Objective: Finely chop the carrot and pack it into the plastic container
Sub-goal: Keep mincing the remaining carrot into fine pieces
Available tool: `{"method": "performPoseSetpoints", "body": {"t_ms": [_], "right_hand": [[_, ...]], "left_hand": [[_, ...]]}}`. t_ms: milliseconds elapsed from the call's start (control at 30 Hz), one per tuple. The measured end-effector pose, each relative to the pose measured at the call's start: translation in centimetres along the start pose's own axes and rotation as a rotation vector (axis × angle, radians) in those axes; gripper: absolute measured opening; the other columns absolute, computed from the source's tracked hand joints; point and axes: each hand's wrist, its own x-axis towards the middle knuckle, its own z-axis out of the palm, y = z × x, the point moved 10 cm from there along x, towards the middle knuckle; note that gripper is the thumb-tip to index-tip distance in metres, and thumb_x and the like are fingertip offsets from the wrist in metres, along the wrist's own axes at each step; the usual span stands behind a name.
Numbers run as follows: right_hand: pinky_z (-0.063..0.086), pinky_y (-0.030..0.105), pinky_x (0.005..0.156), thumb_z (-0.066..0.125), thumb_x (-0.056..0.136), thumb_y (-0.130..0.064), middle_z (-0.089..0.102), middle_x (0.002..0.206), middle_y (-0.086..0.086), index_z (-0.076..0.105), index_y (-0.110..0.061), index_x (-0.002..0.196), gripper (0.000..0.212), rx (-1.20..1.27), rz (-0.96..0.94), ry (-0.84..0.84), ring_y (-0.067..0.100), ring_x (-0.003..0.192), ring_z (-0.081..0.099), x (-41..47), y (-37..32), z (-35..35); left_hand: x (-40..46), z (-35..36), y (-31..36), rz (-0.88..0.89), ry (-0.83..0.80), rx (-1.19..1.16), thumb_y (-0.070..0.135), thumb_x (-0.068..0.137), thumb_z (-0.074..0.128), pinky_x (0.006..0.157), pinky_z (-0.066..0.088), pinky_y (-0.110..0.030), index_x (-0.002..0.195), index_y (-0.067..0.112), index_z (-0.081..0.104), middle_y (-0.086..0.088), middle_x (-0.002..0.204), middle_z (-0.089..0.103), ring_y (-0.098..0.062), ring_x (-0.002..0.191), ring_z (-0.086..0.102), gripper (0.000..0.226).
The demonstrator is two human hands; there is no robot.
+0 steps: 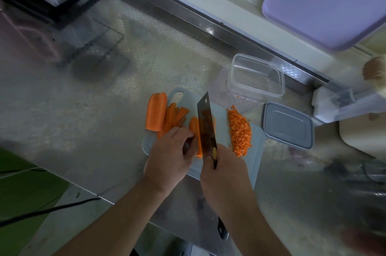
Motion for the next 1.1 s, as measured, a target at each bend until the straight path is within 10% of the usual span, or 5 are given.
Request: {"method": "performPoseSetpoints", "body": {"t_ms": [567,733,1100], "right_hand": [[0.049,0.037,0.053,0.047,0.1,-0.022,0.056,0.065,-0.003,0.05,-0.027,0.077,0.024,0.033,-0.042,0.088,0.011,0.057,0.055,1.0,-0.4,-0.3],[0.036,0.017,0.047,0.047,0.1,-0.023,0.055,0.064,-0.006,0.051,-0.028,0.075,0.027,0.003,-0.056,0.069,0.005,0.059,0.053,0.2,-0.4,-0.8],[0.032,0.02,0.049,0.044,0.101,-0.02,0.051,0.064,-0.005,0.049,-0.029,0.074,0.029,-0.007,-0.022,0.003,0.009,0.054,0.047,0.1,-0.3,0.2]], "left_hand": [[0.0,-0.2,0.1,0.007,0.0,-0.022,0.021,0.096,0.076,0.069,0.046,-0.016,0.092,0.017,0.07,0.01,0.084,0.063,-0.005,0.076,0.056,0.008],[-0.1,-0.2,0.0,-0.01,-0.007,-0.013,0.026,0.097,0.075,0.067,0.045,-0.014,0.091,0.02,0.067,0.012,0.086,0.059,-0.005,0.077,0.054,0.012],[-0.2,-0.2,0.0,-0.006,0.0,-0.003,0.022,0.098,0.072,0.065,0.041,-0.013,0.089,0.019,0.066,0.014,0.085,0.055,-0.005,0.074,0.05,0.011]]}}
